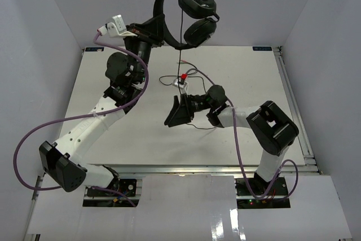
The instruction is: Wrap the headphones
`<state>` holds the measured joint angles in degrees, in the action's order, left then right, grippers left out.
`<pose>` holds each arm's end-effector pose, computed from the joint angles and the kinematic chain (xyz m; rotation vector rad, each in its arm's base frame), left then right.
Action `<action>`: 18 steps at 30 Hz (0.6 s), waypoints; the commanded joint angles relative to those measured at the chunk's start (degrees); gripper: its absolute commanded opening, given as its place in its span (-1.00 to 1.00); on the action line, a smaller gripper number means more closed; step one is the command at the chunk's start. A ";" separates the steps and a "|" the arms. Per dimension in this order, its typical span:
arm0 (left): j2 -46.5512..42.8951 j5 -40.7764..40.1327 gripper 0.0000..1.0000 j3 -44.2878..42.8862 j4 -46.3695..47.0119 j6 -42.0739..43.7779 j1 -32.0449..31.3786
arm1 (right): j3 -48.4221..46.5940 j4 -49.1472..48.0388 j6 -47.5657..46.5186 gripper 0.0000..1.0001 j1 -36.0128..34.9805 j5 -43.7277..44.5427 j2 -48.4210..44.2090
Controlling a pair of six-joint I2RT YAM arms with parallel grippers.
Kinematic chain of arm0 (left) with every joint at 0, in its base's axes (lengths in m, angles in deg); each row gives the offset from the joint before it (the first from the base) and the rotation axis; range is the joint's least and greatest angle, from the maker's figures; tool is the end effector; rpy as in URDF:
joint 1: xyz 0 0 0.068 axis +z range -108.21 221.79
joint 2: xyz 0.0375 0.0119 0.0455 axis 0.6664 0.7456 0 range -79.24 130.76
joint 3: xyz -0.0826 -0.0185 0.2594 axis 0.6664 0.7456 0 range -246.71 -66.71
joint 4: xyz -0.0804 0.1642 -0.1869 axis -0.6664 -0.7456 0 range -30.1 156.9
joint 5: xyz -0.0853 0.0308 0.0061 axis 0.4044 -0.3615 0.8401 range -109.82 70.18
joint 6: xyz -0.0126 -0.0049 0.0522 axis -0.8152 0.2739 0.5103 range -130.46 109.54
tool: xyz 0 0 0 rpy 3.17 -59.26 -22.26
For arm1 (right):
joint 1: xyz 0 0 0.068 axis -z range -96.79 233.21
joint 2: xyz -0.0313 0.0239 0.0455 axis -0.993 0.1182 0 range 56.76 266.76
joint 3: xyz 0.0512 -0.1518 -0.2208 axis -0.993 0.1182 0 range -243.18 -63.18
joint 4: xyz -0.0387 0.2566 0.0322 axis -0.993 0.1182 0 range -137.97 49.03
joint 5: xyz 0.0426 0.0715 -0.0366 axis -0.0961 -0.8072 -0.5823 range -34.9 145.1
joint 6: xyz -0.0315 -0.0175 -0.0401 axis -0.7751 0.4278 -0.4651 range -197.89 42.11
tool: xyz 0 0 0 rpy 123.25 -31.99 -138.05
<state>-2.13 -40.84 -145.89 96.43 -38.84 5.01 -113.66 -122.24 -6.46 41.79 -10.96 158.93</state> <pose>0.2440 -0.1665 0.4959 -0.2681 1.0625 -0.8394 0.2456 0.2601 0.2504 -0.9208 1.6434 2.1700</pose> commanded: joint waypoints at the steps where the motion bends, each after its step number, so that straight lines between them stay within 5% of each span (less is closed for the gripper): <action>1: -0.22 -12.41 -1.00 -4.73 1.85 4.02 3.25 | 2.55 -26.80 -7.44 0.57 -0.76 0.15 -6.60; 8: 1.37 -13.04 -1.00 -8.49 -1.67 7.68 7.97 | 6.41 -15.15 -18.10 0.29 -0.90 -1.53 -12.83; 15: 0.16 -12.19 -1.00 -8.36 -7.72 5.79 13.66 | 7.59 -3.17 -28.78 -0.42 -1.05 -4.33 -17.96; 18: -0.56 -12.30 -1.00 -7.12 -8.36 8.37 16.17 | 5.68 18.17 -45.81 -0.57 -1.12 -4.13 -21.86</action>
<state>0.04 -52.44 -151.98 88.62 -32.05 18.52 -106.12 -120.20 -31.86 40.95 -14.05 142.07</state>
